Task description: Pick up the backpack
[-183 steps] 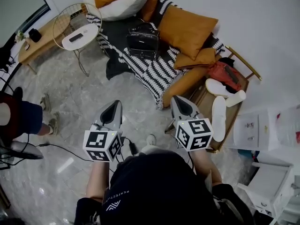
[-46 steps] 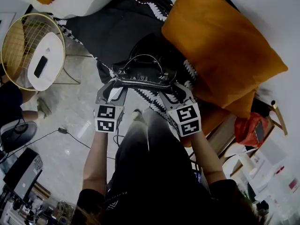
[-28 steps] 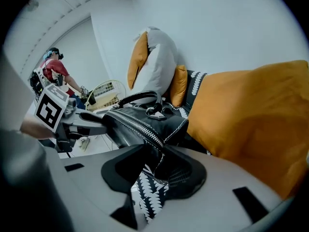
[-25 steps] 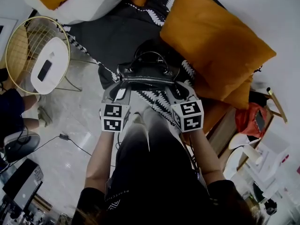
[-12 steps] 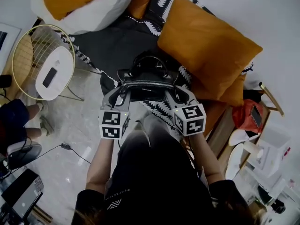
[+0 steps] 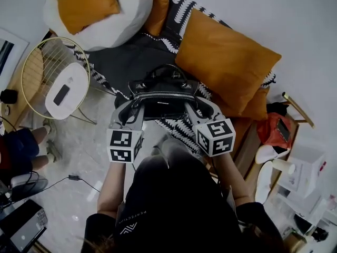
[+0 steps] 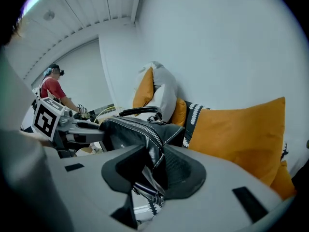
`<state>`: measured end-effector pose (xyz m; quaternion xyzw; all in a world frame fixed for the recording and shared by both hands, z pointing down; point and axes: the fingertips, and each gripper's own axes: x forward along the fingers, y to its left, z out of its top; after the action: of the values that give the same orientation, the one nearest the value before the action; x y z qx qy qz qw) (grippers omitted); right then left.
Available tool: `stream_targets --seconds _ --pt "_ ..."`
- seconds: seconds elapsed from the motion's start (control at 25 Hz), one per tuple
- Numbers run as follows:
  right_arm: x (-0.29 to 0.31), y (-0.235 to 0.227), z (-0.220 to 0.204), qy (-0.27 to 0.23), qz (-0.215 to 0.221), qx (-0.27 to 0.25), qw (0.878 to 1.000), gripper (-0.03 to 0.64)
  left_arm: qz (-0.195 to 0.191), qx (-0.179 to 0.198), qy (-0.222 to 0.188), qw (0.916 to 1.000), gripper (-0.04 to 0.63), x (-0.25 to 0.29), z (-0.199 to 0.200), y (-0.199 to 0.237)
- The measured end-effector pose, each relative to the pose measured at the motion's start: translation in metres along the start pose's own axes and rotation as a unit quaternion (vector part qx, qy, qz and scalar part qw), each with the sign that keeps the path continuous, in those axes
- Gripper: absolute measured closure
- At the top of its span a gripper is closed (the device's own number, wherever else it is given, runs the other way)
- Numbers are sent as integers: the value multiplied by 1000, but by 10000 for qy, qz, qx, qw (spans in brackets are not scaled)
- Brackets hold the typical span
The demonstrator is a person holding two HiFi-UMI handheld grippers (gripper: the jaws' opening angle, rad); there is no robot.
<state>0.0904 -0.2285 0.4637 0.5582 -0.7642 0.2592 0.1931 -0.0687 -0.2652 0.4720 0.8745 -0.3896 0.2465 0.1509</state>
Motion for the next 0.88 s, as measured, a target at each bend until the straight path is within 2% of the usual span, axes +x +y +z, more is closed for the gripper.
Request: stream_targets --seconds 0.88 --pt "-52 45 73 -923 126 -251 9953 508 123 123 -854 9962 485 -75 65 7"
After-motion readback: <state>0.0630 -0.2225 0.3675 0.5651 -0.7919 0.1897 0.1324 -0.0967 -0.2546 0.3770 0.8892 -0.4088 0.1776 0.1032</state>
